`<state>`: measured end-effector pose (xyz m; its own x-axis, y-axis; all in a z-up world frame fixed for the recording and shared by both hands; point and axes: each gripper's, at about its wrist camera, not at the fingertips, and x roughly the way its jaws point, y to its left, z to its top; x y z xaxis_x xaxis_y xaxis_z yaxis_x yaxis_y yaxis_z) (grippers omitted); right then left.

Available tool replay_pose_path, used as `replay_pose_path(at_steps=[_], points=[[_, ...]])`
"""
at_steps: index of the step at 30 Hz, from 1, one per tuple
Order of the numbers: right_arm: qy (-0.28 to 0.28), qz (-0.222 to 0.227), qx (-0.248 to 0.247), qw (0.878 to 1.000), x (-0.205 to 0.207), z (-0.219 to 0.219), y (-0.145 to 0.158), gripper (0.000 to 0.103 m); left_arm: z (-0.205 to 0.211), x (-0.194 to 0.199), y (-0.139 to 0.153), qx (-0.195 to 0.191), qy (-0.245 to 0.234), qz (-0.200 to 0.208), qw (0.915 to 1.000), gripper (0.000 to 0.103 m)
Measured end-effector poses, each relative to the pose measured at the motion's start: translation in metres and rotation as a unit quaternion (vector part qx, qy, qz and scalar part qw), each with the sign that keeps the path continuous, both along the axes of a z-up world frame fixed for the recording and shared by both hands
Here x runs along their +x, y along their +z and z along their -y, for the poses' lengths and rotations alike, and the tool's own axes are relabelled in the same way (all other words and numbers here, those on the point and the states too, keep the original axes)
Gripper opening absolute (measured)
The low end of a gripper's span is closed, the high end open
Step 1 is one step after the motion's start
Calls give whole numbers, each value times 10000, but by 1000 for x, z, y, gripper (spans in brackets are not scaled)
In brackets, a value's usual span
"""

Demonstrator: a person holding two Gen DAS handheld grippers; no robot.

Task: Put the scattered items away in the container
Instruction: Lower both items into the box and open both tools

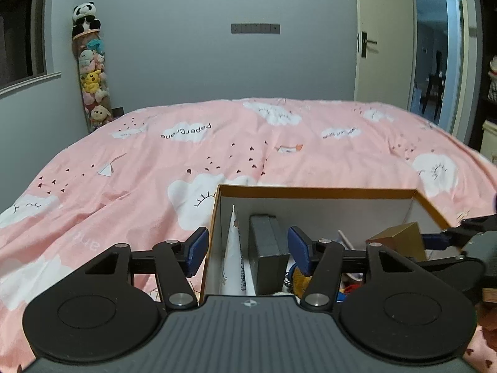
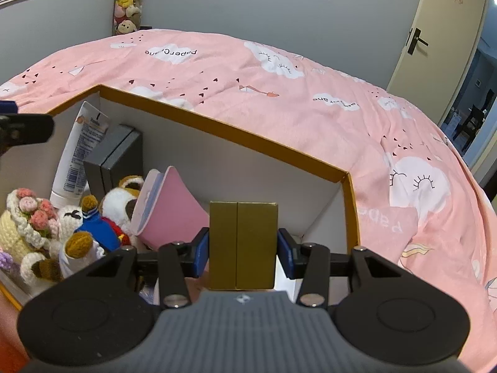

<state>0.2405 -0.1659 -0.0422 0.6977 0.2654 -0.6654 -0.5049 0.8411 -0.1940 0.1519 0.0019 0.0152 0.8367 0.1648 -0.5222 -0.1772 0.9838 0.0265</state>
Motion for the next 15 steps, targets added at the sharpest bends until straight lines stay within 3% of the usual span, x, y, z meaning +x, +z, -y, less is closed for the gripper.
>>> replay_pose_path(at_steps=[5, 15], points=[[-25, -3, 1, 10000, -1, 2, 0, 48, 3, -18, 6, 77, 14, 235, 9997, 66], [-129, 19, 113, 9999, -5, 8, 2, 50, 12, -46, 10, 35, -296, 317, 9991, 66]])
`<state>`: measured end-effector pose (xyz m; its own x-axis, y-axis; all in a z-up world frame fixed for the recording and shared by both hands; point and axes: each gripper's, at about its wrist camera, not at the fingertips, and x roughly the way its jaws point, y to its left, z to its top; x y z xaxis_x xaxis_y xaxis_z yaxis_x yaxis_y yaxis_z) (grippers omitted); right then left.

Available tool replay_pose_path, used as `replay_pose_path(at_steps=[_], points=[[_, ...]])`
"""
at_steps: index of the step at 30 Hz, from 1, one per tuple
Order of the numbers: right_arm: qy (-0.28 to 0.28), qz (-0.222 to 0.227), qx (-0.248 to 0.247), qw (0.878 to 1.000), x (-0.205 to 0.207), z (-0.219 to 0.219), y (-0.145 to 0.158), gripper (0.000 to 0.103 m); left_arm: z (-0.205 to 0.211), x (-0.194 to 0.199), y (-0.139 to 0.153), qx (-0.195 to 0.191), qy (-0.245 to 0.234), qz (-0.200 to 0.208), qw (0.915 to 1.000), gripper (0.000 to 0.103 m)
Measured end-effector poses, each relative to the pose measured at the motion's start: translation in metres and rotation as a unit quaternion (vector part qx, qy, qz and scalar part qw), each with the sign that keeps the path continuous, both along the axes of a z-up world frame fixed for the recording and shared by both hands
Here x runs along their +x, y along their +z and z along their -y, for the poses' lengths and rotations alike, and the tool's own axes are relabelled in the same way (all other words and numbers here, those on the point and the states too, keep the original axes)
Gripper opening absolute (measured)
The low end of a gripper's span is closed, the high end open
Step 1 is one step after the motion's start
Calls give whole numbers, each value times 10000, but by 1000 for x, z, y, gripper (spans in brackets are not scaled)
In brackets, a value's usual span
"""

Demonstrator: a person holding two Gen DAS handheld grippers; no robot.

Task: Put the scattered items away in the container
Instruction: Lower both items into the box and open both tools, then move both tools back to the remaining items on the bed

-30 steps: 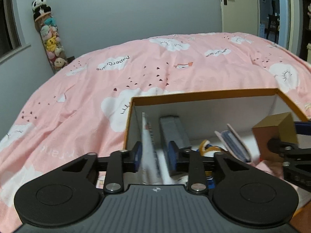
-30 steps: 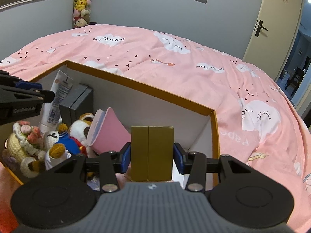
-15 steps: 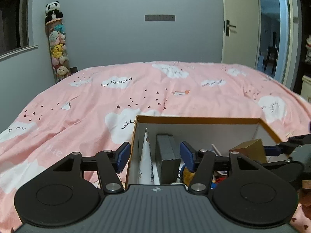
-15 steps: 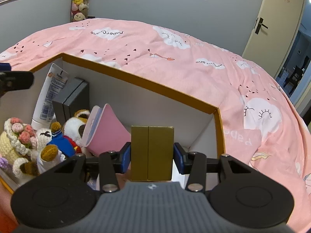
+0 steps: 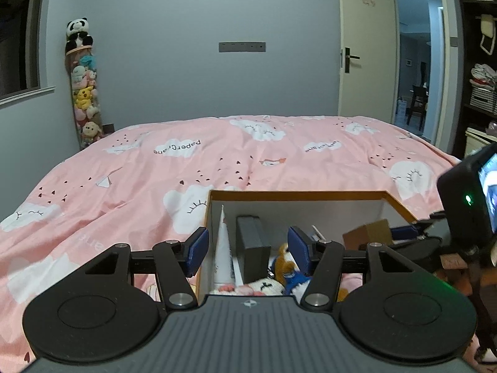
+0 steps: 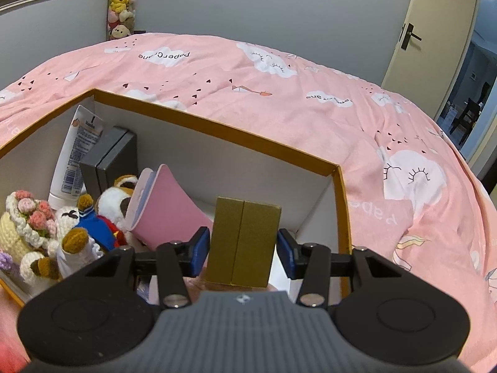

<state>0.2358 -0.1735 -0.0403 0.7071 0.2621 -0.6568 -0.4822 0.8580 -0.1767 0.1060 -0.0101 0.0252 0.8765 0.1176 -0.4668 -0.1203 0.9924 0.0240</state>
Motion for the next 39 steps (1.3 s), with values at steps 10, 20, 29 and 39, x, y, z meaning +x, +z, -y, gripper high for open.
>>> replay_pose_path(at_steps=[10, 20, 29, 39], points=[[56, 240, 234, 9994, -19, 9, 16, 53, -4, -24, -6, -247, -123, -149, 9995, 66], [191, 639, 708, 9953, -65, 25, 39, 58, -15, -47, -16, -590, -227, -410, 9972, 66], [309, 757, 1017, 9915, -114, 48, 42, 58, -23, -72, -31, -903, -380, -784, 9921, 66], [102, -56, 1031, 9946, -154, 76, 8, 58, -25, -98, -48, -1147, -671, -1289, 9827, 66]])
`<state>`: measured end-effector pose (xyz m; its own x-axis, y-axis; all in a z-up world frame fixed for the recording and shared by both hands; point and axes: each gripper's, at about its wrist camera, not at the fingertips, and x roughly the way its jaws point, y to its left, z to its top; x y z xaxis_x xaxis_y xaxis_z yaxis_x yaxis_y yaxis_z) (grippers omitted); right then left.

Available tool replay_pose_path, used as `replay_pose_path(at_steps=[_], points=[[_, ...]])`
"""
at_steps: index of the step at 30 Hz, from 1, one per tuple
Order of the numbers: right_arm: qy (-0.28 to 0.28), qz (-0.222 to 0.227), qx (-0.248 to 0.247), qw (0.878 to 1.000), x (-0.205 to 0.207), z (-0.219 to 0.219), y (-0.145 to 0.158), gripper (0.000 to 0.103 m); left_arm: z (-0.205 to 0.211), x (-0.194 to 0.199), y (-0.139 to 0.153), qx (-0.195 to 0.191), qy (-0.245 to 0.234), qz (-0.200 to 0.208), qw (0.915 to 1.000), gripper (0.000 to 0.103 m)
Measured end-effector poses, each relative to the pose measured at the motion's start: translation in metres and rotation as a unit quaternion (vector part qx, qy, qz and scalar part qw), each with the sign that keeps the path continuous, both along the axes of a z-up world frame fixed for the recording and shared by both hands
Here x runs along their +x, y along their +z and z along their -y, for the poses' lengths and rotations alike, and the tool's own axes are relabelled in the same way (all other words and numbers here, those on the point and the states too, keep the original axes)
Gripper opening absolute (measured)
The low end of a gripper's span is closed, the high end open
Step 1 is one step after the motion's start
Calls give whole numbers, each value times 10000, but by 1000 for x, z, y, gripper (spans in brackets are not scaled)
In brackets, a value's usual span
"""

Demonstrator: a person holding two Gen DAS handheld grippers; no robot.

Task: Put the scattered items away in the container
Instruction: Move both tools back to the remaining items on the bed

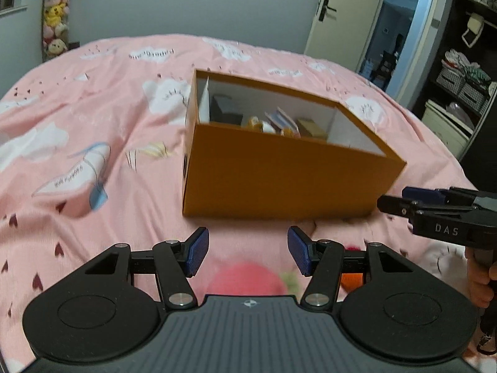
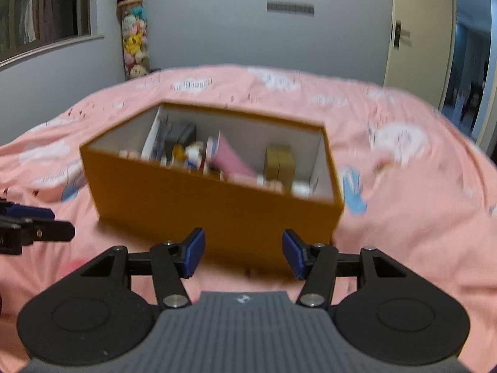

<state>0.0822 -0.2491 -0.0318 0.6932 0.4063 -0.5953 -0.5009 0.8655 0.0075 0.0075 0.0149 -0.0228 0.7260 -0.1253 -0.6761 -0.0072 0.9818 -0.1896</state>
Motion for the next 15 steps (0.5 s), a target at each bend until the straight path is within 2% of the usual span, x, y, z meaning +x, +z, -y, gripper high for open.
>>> replay_pose_path(at_steps=[6, 9, 15], points=[[65, -553, 2, 9984, -14, 7, -21, 58, -1, -7, -7, -69, 13, -273, 9996, 66], [167, -833, -51, 9964, -21, 7, -29, 58, 2, -6, -13, 31, -44, -568, 9984, 66], [314, -1398, -223, 9894, -29, 9, -43, 58, 13, -13, -28, 165, -575, -1234, 9906, 66]])
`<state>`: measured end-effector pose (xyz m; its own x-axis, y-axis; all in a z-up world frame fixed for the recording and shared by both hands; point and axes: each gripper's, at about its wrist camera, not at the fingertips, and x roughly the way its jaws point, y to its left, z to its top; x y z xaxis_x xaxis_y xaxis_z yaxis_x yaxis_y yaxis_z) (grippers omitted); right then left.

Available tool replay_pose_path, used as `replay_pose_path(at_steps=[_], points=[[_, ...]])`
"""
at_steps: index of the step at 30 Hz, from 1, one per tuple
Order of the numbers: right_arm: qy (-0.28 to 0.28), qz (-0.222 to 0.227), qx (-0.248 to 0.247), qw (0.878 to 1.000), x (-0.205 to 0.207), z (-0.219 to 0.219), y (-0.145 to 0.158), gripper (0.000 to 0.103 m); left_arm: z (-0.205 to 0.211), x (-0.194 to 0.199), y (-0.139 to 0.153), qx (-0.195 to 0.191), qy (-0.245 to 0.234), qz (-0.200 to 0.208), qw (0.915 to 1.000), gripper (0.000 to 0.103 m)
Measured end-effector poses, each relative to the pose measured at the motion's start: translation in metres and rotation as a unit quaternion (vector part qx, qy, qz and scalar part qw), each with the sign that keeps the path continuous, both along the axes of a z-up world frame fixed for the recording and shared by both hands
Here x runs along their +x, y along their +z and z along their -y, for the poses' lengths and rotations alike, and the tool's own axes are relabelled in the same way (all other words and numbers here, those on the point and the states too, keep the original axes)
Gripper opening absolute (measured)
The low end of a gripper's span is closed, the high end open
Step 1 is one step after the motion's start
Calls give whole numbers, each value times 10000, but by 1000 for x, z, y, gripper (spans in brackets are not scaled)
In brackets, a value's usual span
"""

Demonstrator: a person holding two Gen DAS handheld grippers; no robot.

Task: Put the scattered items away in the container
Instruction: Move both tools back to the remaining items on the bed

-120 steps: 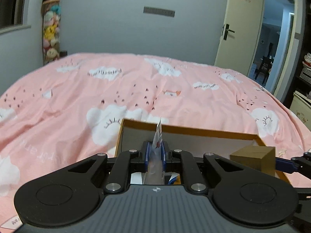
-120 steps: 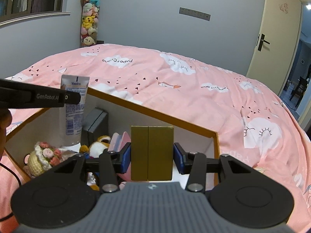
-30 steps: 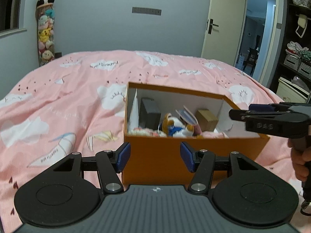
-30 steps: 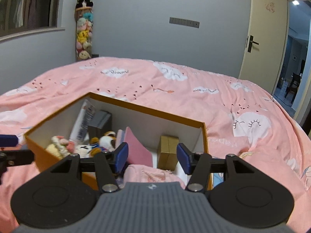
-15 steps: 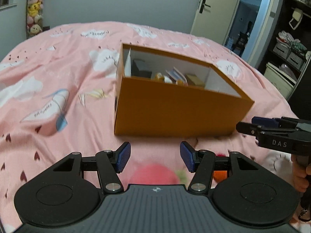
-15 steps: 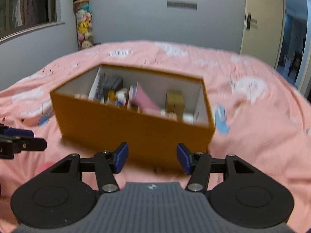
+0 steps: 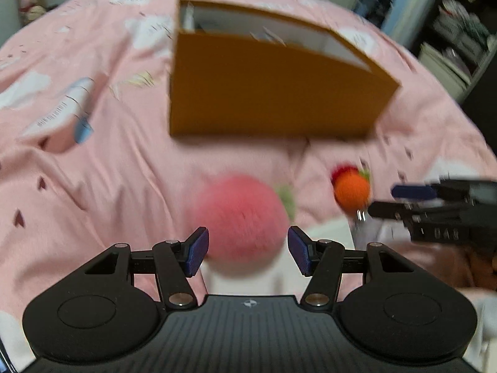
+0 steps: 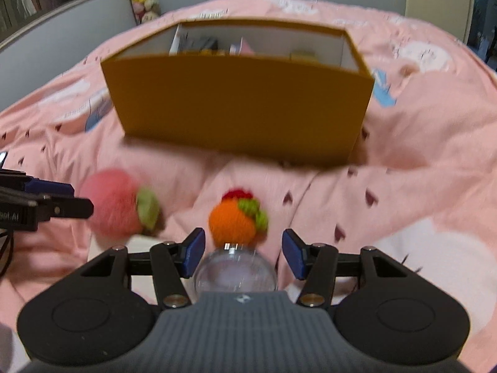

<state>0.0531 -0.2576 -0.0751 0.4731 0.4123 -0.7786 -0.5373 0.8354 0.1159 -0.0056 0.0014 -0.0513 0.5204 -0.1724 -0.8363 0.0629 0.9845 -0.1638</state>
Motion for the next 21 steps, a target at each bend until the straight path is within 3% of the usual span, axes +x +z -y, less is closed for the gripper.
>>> replay_pose_path(at_steps=[10, 21], points=[[583, -206, -172, 9979, -15, -12, -10, 58, 12, -2, -26, 350, -415, -700, 9961, 66], [1168, -497, -724, 9893, -23, -28, -20, 57, 26, -4, -39, 827, -1018, -975, 9866, 66]])
